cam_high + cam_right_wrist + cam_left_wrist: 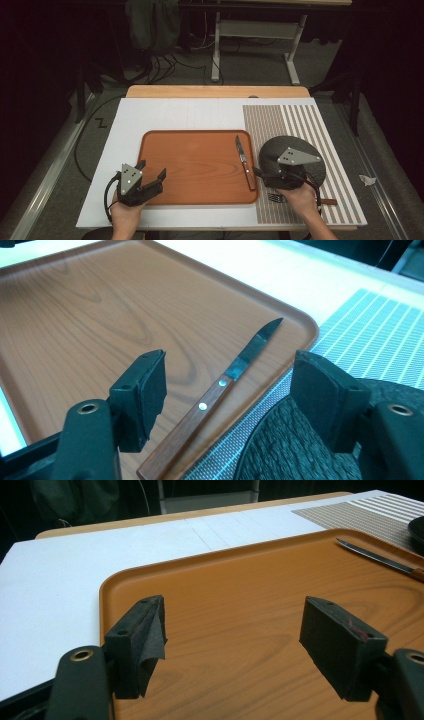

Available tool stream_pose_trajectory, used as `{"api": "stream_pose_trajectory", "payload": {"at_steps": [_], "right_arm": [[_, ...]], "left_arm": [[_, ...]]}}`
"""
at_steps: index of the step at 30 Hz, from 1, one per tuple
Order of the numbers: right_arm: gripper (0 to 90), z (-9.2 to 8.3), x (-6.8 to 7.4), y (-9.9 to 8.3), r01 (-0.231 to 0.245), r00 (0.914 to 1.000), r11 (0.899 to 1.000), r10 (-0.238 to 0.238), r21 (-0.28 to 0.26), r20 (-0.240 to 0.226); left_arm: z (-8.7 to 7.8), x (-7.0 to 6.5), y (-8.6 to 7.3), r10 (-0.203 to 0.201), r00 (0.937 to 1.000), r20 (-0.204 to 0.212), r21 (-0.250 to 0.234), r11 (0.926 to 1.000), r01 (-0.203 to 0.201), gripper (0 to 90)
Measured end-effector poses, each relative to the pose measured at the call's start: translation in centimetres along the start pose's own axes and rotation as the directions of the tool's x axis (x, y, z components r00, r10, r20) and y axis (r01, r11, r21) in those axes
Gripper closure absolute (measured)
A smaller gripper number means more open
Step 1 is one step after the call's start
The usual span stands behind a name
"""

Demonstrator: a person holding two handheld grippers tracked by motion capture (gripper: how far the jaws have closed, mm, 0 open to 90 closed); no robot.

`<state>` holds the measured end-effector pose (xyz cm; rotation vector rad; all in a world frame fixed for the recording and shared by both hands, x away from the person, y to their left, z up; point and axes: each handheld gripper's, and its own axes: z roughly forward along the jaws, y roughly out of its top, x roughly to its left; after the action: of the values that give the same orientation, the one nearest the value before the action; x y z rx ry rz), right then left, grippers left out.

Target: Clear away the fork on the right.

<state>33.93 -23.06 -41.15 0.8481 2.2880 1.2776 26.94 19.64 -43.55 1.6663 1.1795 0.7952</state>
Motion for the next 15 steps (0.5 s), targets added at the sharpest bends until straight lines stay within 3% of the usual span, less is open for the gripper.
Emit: {"api": "stream_pose_trajectory", "payload": {"at_steps": [5, 11, 15], "right_arm": [[29.7, -0.9, -0.2, -0.1, -0.006, 1.0, 1.0, 0.006, -0.031, -0.002], [26.6, -1.5, -0.3, 0.0, -0.046, 0.9983, 0.998, 0.044, -0.05, -0.038], [24.4, -2.1, -0.6, -0.2, -0.061, 0.9979, 0.996, 0.06, -0.063, -0.027]], "left_arm": [[0.0, 0.0, 0.0, 0.001, 1.0, -0.003, -0.001, 1.0, -0.001, 26.8], [-0.1, 0.0, 0.0, -0.001, 1.0, -0.003, -0.005, 1.0, 0.001, 26.8], [-0.1, 0.0, 0.0, 0.001, 1.0, -0.003, -0.002, 1.0, -0.001, 26.8]]}}
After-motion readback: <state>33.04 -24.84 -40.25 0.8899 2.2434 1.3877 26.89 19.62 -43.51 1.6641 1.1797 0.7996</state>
